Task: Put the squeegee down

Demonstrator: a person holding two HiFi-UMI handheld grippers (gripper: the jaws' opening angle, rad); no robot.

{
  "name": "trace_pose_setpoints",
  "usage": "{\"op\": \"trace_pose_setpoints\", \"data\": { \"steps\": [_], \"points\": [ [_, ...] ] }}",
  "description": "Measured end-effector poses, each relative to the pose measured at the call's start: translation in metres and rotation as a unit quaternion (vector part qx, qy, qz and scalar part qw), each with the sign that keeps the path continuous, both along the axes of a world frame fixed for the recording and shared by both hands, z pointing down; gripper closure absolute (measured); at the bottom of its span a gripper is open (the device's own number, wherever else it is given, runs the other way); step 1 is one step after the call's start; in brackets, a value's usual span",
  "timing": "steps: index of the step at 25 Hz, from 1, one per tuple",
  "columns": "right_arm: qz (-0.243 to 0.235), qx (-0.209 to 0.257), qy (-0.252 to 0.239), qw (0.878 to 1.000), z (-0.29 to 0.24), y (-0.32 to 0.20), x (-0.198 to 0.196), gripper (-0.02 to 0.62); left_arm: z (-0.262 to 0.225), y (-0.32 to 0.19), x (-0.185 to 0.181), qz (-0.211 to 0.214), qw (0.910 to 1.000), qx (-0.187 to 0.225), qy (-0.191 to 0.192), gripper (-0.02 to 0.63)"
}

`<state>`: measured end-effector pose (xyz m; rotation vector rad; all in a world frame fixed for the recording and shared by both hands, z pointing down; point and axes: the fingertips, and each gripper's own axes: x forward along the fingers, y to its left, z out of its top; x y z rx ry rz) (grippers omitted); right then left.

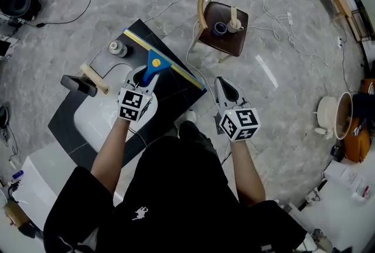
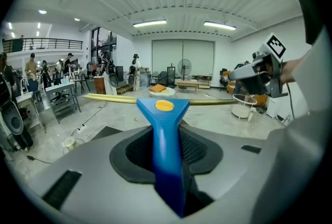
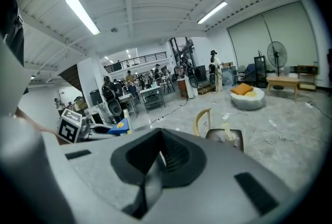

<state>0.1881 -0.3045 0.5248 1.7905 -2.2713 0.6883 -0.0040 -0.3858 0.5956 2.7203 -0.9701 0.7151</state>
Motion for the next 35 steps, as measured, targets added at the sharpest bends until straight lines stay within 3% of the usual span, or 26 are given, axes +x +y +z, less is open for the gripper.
{"op": "trace_pose_setpoints", "data": {
  "steps": [19,35],
  "points": [
    [0.052,-0.059,-0.002,0.997,0.06,0.0,-0.005,0.594,0.07,-0.016,0.017,0.051,0.9966,-0.048,-0.044,0.482],
    [0.072,-0.095,-0.011,0.993,0.092,-0.005,-0.002,0.594,0.121,-0.023,0.027,0.067,0.9899,-0.093,-0.084,0.482]
  ]
}}
